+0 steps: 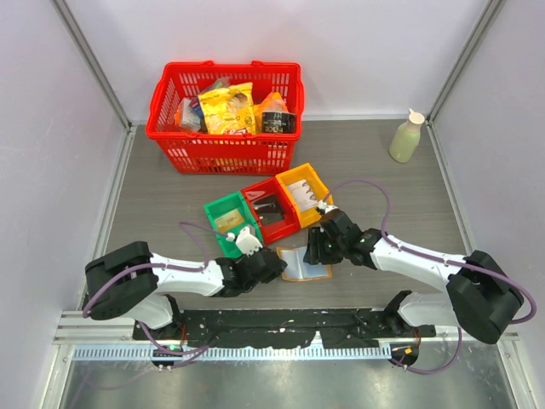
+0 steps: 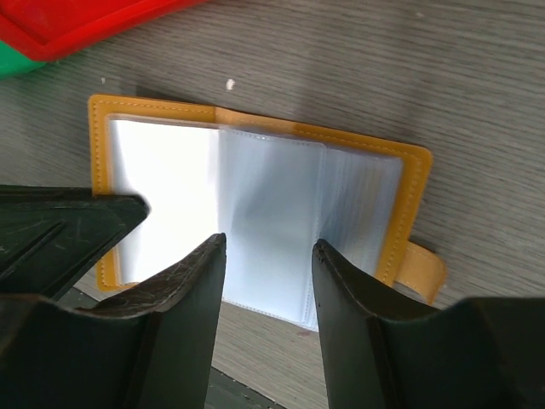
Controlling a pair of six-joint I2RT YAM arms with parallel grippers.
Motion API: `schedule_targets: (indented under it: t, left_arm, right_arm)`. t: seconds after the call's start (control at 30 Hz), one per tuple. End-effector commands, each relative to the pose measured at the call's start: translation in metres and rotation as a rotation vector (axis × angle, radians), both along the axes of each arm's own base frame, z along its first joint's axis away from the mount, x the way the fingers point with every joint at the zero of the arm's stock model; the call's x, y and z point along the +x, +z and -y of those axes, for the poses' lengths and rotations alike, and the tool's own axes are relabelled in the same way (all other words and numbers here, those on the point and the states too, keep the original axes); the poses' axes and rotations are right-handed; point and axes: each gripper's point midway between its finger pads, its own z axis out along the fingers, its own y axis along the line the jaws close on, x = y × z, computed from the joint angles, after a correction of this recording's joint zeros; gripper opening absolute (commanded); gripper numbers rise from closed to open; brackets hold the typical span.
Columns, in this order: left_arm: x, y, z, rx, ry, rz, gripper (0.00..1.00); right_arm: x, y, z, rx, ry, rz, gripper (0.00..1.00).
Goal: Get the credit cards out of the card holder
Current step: Open the card holder at the center of the board.
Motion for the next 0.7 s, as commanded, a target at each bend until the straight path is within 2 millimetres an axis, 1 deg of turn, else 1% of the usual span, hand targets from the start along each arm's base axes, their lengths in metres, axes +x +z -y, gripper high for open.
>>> schedule_targets:
  t: [0.0,0.07,0.13,0.3,0.37,0.43,0.47,0.5,0.53,0.57,0.63,0.67]
  left_arm:
    - [0.004,0.002,0.003,-0.008,0.009,0.017,0.0]
    - [0.003,0.002,0.004,-0.008,0.008,0.017,0.0]
    - [0.004,0.002,0.003,-0.008,0.01,0.018,0.0]
    - [0.003,0.001,0.003,-0.007,0.011,0.016,0.0]
    - [0.004,0.001,0.003,-0.013,0.014,0.016,0.0]
    - [0.004,0.001,0.003,-0.017,0.016,0.017,0.0]
    - [0.004,0.0,0.002,-0.014,0.021,0.016,0.0]
    - [0.004,-0.001,0.001,-0.014,0.024,0.013,0.0]
    - [0.004,-0.001,0.001,-0.017,0.025,0.013,0.0]
    - [0.003,-0.002,0.0,-0.016,0.027,0.011,0.0]
    - [0.003,-0.002,-0.002,-0.017,0.031,0.011,0.0]
    - [0.003,-0.002,-0.002,-0.019,0.032,0.011,0.0]
  right_arm:
    - [-0.009,-0.002,-0.022,0.067,0.058,-0.047,0.5]
    - [-0.014,0.0,-0.033,0.124,0.081,-0.07,0.5]
    - [-0.013,0.009,-0.043,0.183,0.092,-0.065,0.47]
    - [-0.008,0.052,-0.067,0.308,0.143,0.001,0.42]
    - [-0.009,0.063,-0.075,0.332,0.173,0.013,0.41]
    - [-0.013,0.07,-0.086,0.351,0.212,0.015,0.41]
    - [-0.013,0.066,-0.086,0.339,0.214,0.008,0.41]
    - [-0.014,0.066,-0.085,0.319,0.213,0.003,0.41]
    - [-0.006,0.063,-0.079,0.272,0.182,0.031,0.41]
    - [-0.005,0.058,-0.07,0.223,0.159,0.027,0.41]
    - [0.014,0.048,-0.038,0.062,0.041,0.1,0.45]
    - [0.017,0.048,-0.028,0.023,0.013,0.125,0.46]
